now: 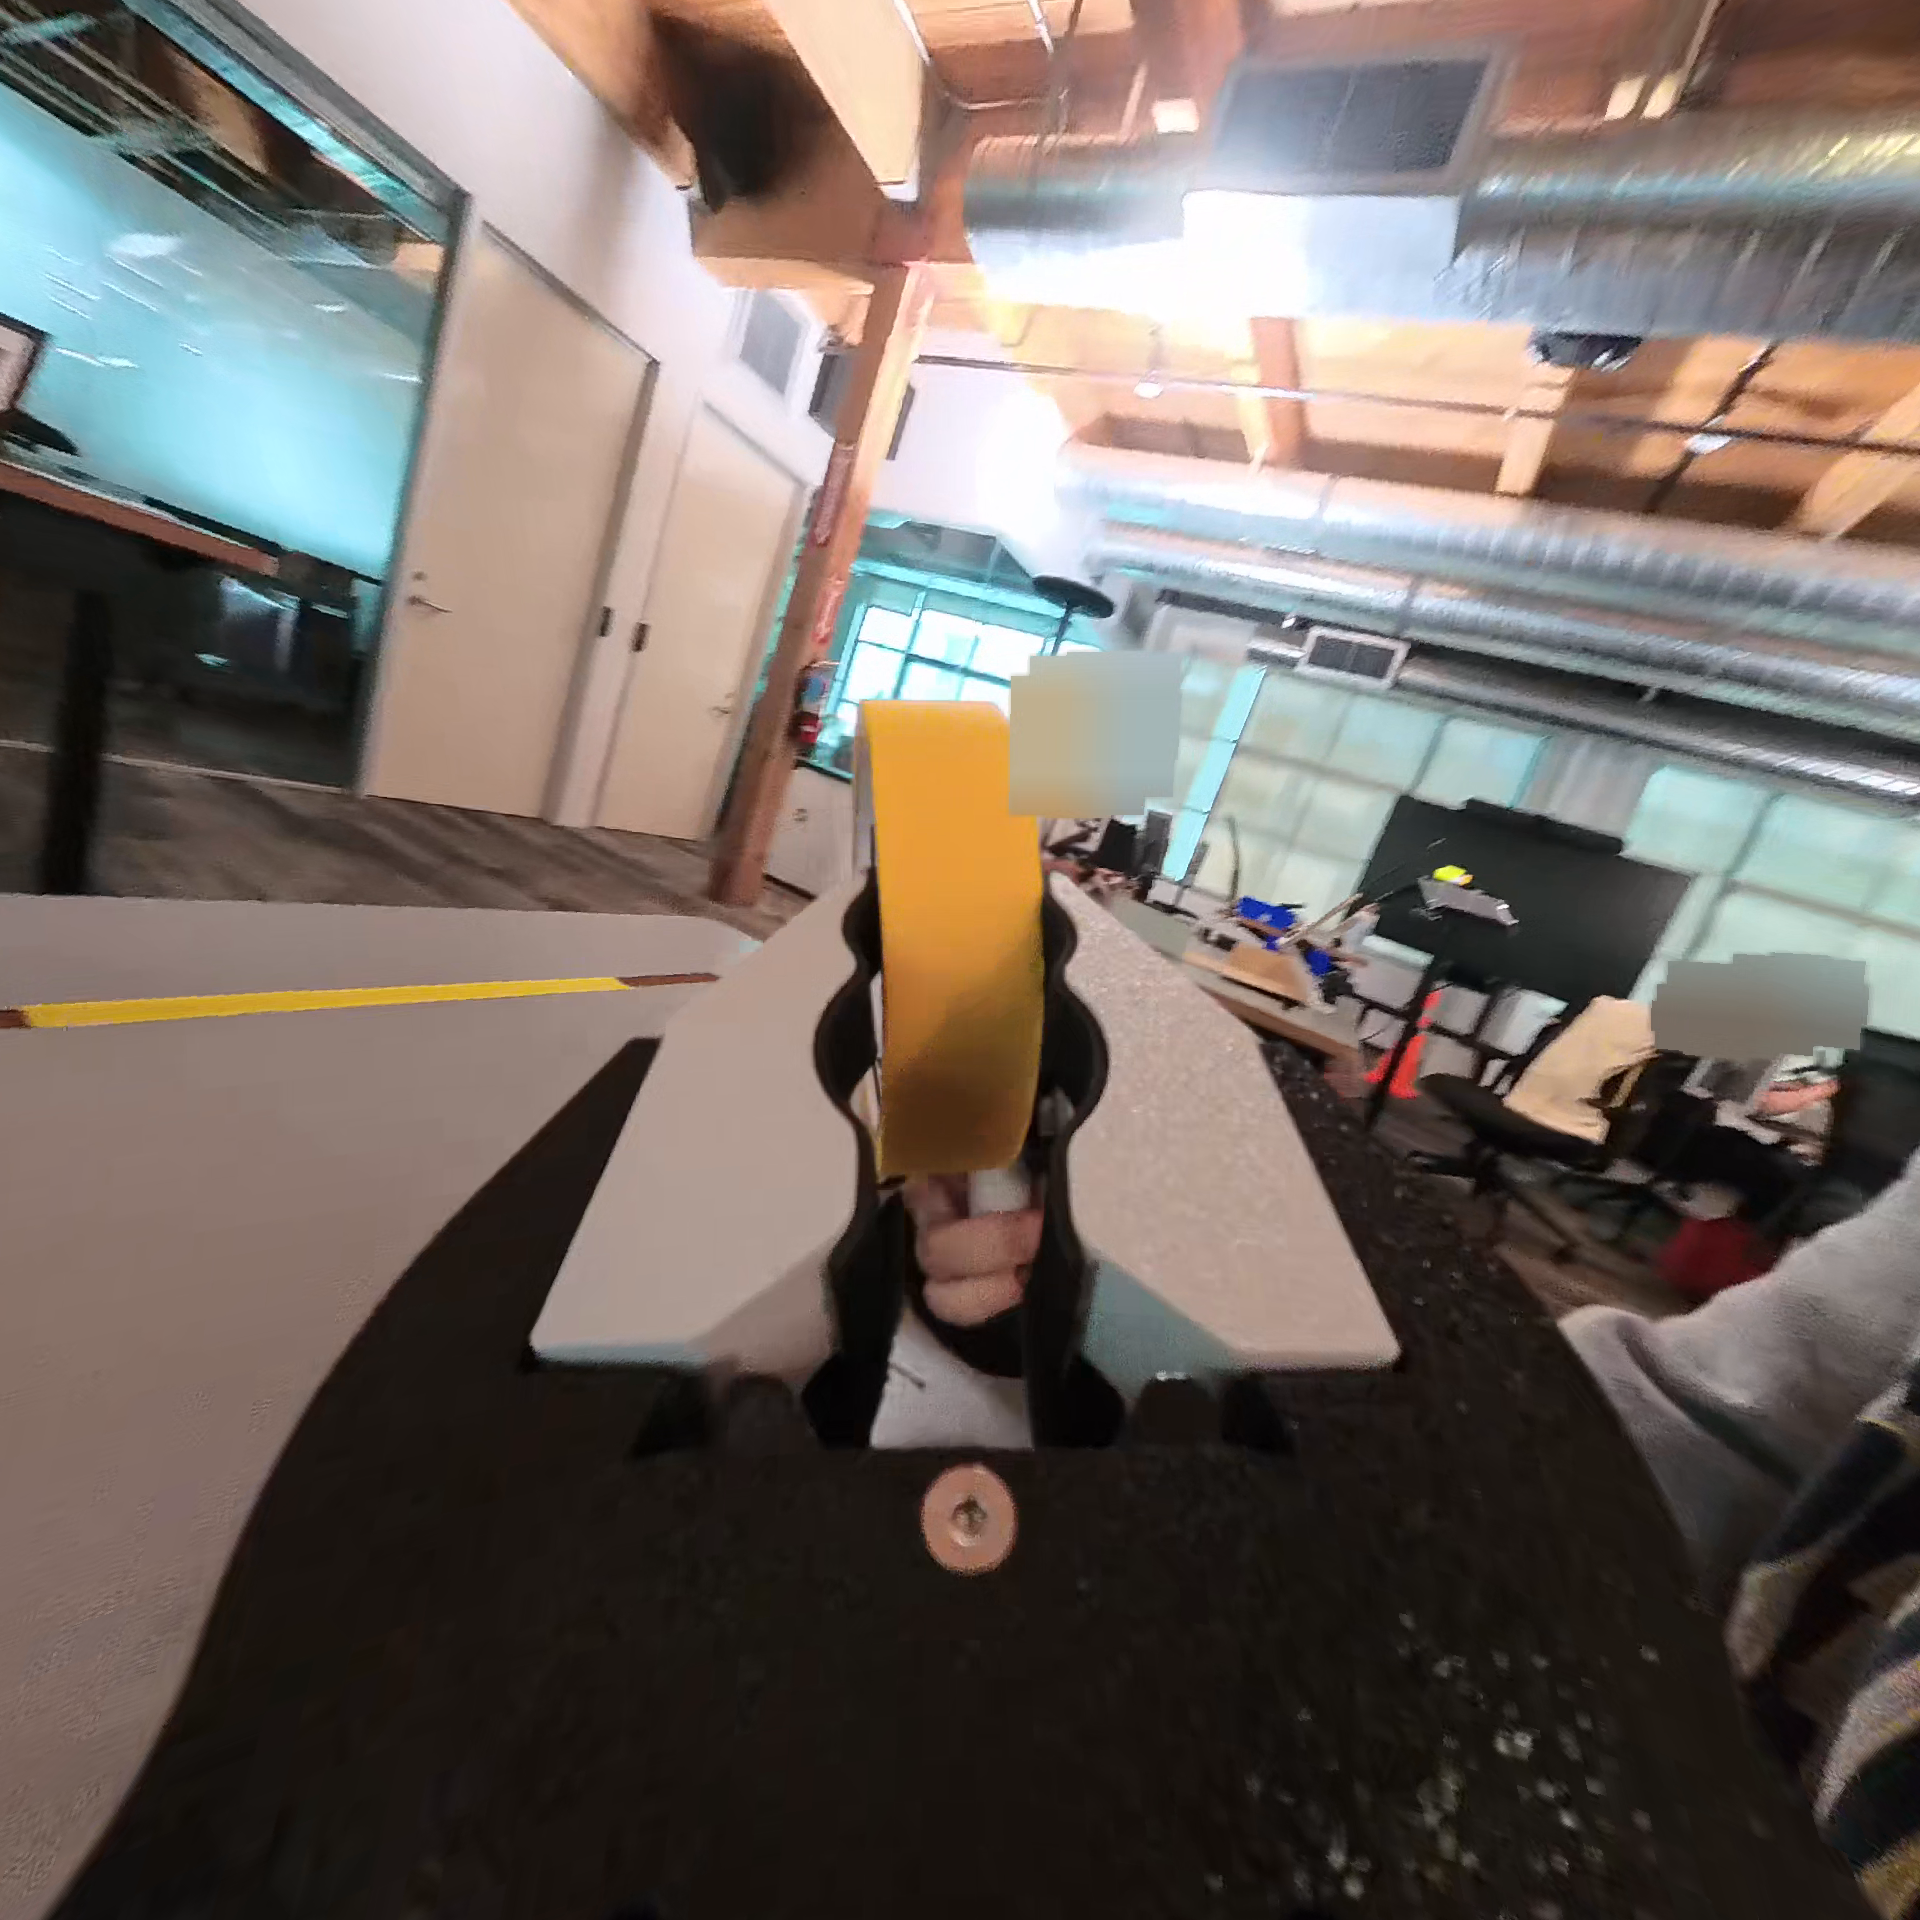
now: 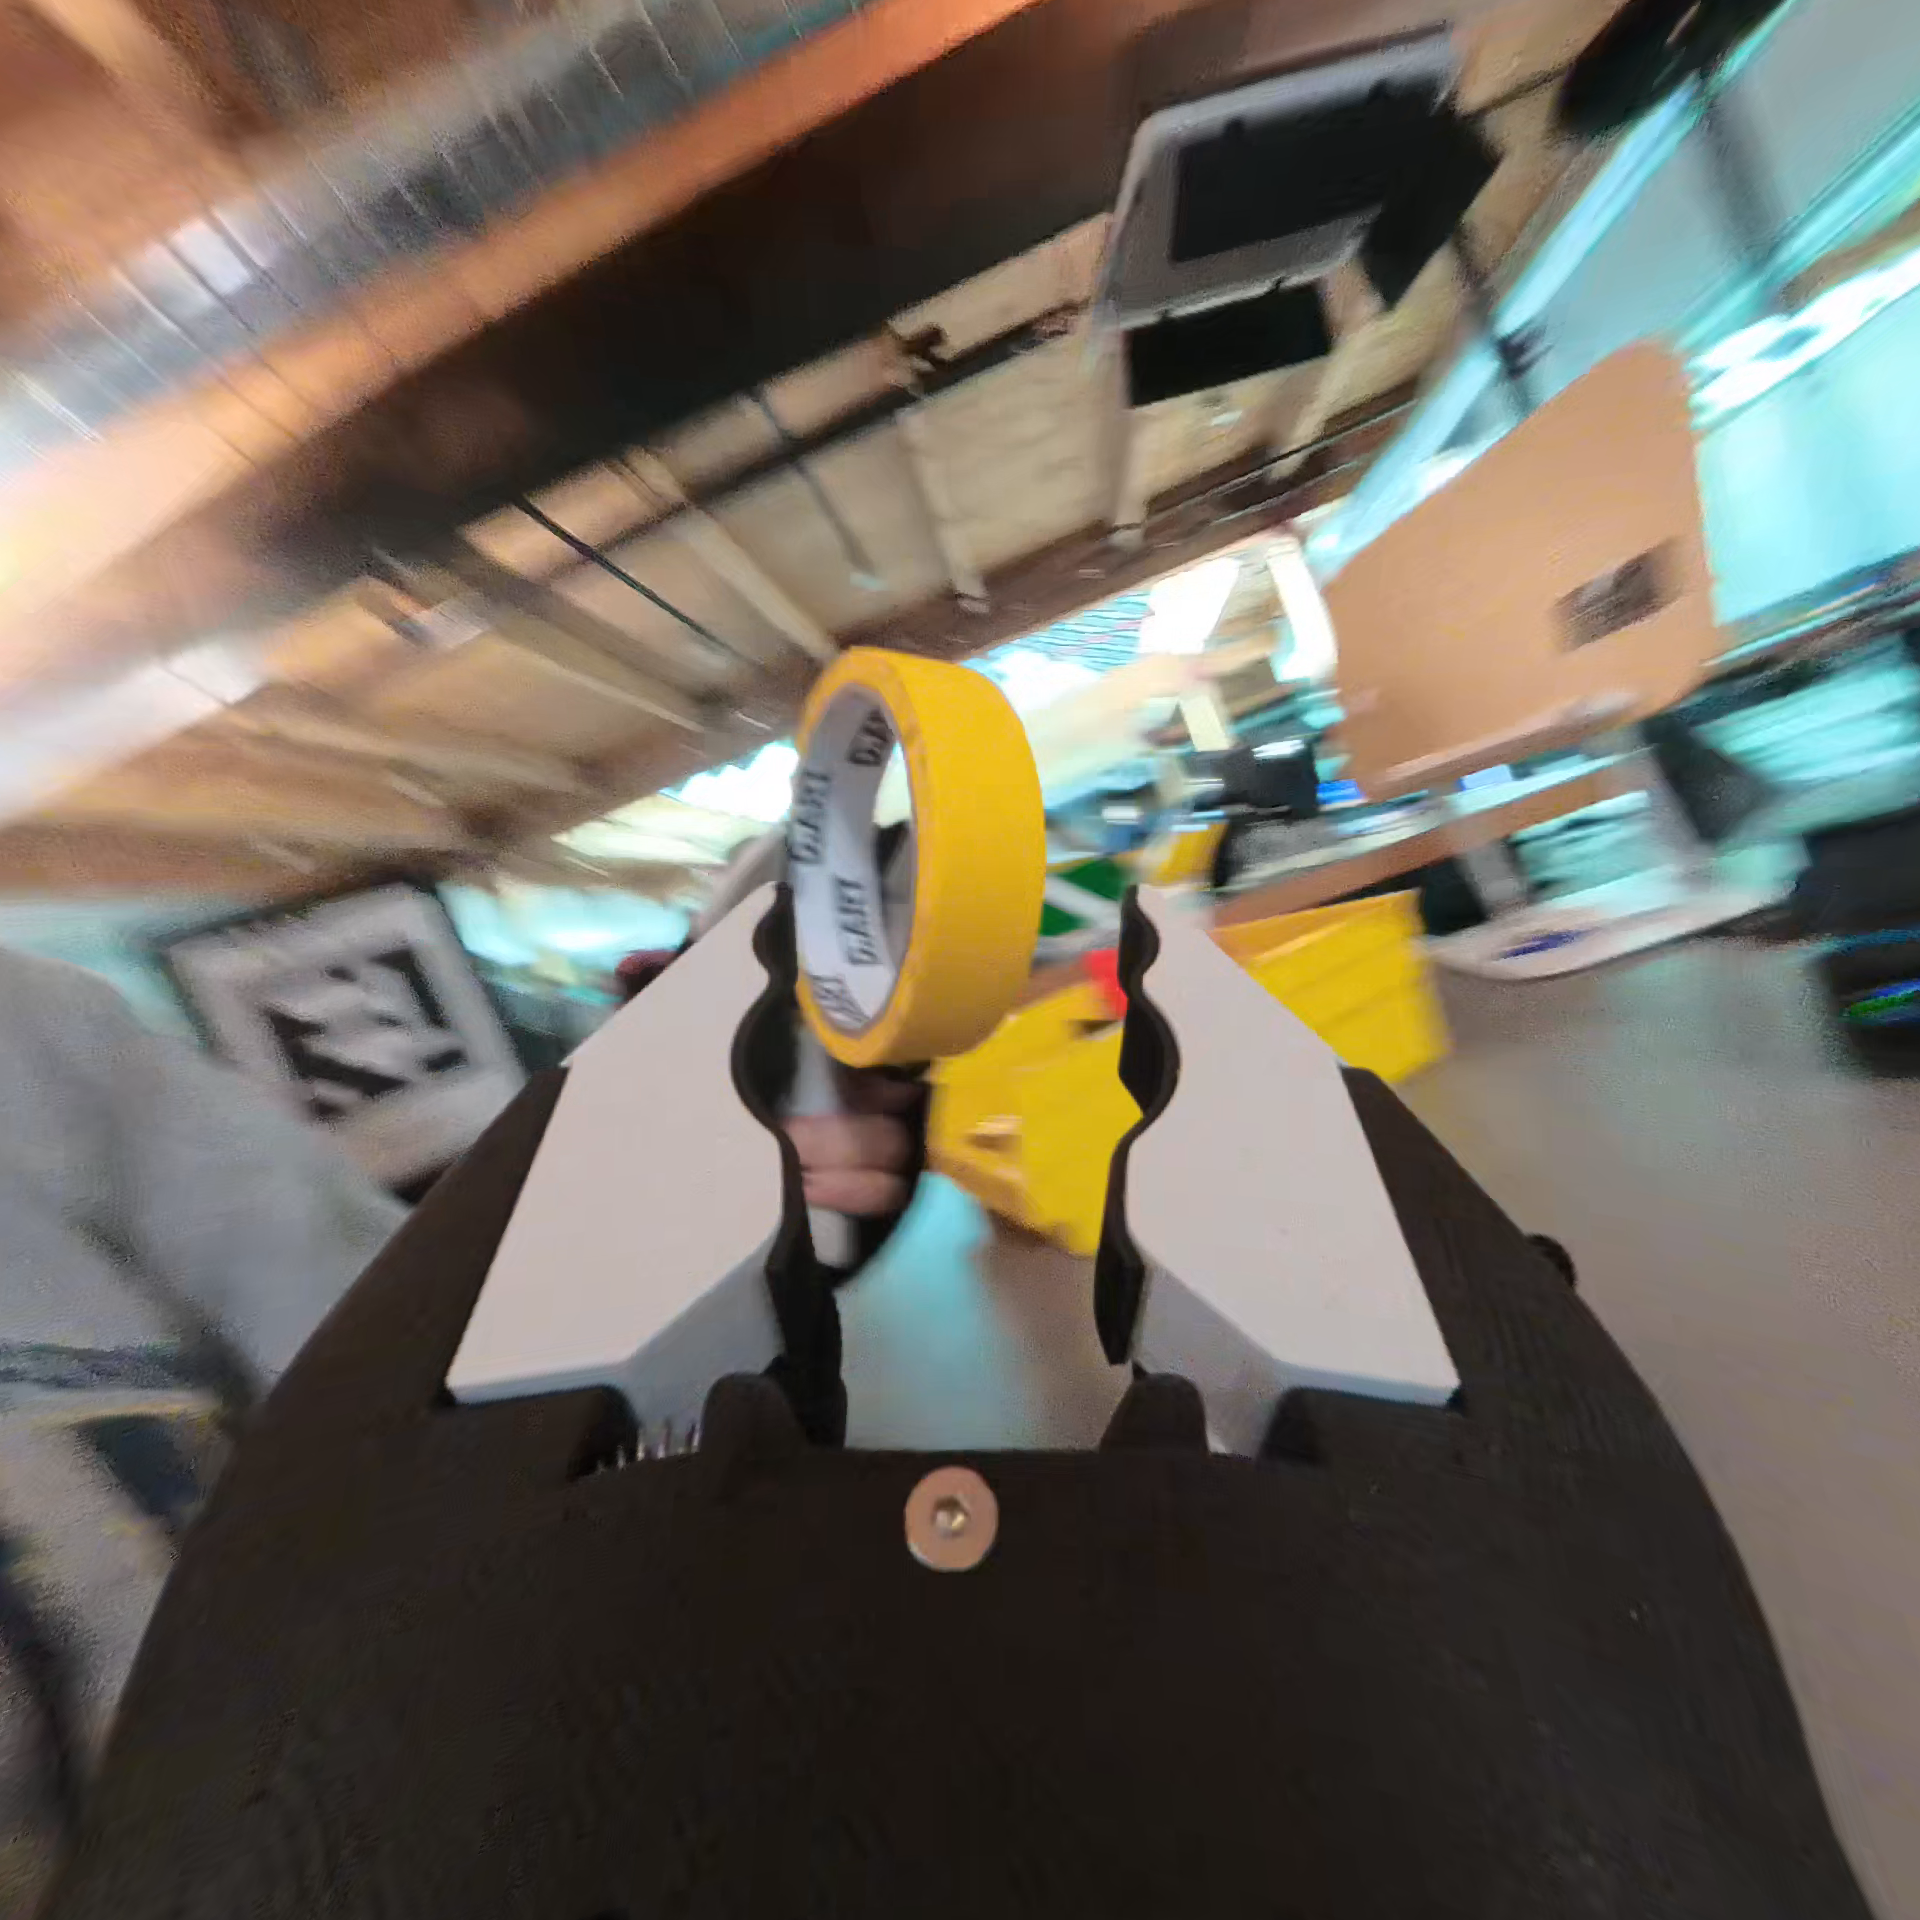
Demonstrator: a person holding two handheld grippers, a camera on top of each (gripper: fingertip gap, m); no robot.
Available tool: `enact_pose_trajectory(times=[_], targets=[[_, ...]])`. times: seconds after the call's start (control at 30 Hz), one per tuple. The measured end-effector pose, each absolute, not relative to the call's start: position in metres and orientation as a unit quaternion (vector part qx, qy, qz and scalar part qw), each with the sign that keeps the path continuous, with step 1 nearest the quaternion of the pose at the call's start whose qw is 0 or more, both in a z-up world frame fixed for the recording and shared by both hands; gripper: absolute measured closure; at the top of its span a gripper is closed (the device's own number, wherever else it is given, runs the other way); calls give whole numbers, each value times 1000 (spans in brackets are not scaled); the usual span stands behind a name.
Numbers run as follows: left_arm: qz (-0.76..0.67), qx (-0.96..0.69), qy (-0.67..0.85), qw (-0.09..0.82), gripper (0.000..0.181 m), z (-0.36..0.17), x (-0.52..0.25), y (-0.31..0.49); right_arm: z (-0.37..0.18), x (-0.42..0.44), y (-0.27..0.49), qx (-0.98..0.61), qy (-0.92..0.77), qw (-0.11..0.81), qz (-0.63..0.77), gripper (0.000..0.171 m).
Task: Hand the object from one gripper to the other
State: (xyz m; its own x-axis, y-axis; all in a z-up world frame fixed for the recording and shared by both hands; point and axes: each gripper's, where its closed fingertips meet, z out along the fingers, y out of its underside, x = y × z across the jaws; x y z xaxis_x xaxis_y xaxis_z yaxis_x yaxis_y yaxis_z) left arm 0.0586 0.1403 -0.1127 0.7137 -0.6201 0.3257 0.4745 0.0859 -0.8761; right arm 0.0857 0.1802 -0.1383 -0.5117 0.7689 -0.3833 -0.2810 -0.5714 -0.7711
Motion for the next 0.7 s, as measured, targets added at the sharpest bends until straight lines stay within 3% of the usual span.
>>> enact_pose_trajectory(times=[0.1,0.23,0.37,0.53,0.7], targets=[[-407,-547,57,729,155,-120,64,144,-138,89,169,-341,-309,207,863,110],[-437,-530,59,725,155,-125,73,145,-145,86,149,-334,-352,160,860,120],[-440,-533,57,721,155,-127,74,148,-150,81,155,-356,-360,217,835,147],[-415,-582,20,700,152,-141,66,162,-154,78,165,-381,-380,284,794,149],[-398,-591,-70,698,117,-154,38,170,-161,74,185,-416,-408,416,698,149]])
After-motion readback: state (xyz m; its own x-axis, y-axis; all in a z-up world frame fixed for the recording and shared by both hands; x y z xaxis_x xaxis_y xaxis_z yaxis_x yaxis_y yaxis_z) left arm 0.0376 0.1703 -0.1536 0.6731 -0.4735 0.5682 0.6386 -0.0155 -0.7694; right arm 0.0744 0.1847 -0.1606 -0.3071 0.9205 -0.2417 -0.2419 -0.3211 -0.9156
